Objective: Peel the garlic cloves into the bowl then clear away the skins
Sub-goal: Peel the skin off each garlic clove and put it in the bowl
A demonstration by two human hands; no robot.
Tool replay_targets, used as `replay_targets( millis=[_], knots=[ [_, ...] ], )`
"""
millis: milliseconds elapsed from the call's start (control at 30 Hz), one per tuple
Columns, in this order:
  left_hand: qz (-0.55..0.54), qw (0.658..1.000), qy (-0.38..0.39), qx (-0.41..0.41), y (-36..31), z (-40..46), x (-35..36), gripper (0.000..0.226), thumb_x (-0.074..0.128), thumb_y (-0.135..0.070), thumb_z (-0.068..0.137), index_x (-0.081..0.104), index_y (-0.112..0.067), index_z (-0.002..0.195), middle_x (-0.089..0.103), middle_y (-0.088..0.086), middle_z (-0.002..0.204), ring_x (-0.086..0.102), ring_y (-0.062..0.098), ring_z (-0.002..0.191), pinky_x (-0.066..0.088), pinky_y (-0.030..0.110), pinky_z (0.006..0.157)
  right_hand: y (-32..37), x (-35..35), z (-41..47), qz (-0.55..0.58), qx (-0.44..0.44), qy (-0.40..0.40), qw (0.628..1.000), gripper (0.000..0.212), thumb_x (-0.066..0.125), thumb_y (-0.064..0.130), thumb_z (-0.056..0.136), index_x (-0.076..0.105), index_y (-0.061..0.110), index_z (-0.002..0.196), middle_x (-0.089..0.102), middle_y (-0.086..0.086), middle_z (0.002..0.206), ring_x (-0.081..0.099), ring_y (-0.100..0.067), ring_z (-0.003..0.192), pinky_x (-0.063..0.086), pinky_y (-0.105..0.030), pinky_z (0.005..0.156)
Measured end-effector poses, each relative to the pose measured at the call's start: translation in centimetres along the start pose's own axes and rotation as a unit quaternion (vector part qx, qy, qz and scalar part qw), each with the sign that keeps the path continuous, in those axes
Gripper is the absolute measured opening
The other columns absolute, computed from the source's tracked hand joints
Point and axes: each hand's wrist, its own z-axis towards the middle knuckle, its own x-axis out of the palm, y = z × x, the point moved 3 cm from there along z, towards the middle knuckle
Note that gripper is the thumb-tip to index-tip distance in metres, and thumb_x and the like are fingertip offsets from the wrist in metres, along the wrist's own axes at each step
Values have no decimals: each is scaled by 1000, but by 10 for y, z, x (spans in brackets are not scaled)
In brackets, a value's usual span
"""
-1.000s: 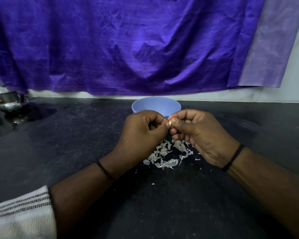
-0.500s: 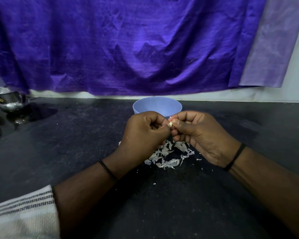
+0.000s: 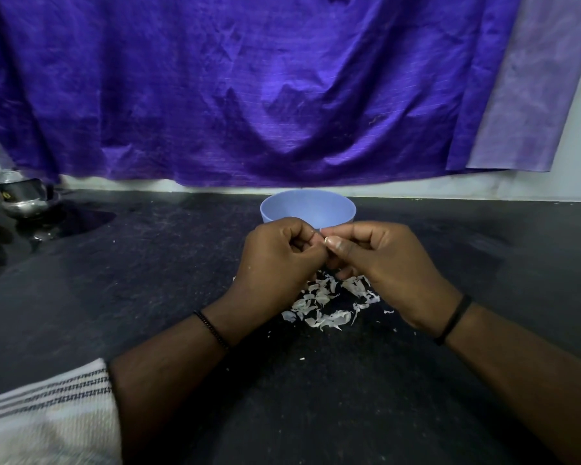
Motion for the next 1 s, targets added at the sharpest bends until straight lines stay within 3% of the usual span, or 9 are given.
replay_targets(
  millis=[233,500,667,1000],
  knots=[
    [3,1000,13,-1,1,1,2,11,70,-9,86,69,-9,75,65,1,55,57,12,48,51,33,51,-2,-2,2,14,12,-7,1000,17,69,3,89,75,7,105,76,-11,82,68,-15,69,58,-26,63],
    [-6,1000,19,3,2,1,3,11,68,-8,87,68,-6,76,65,7,56,58,13,46,50,31,48,0,0,2,-16,1,5,1000,16,64,7,93,77,14,101,75,-8,81,65,-11,69,55,-22,63],
    [-19,1000,7,-6,5,3,2,15,68,-4,84,66,-11,71,62,1,52,57,13,45,49,29,47,0,-3,2,-21,6,-3,1000,17,63,7,94,76,14,102,74,-14,85,63,-12,69,55,-24,65],
    [-27,1000,13,-8,2,2,2,13,66,-1,84,67,-8,74,61,1,52,57,15,46,52,34,48,-1,-2,4,-9,32,-17,999,21,57,1,94,75,13,93,70,0,74,61,-9,66,51,-22,60]
  ],
)
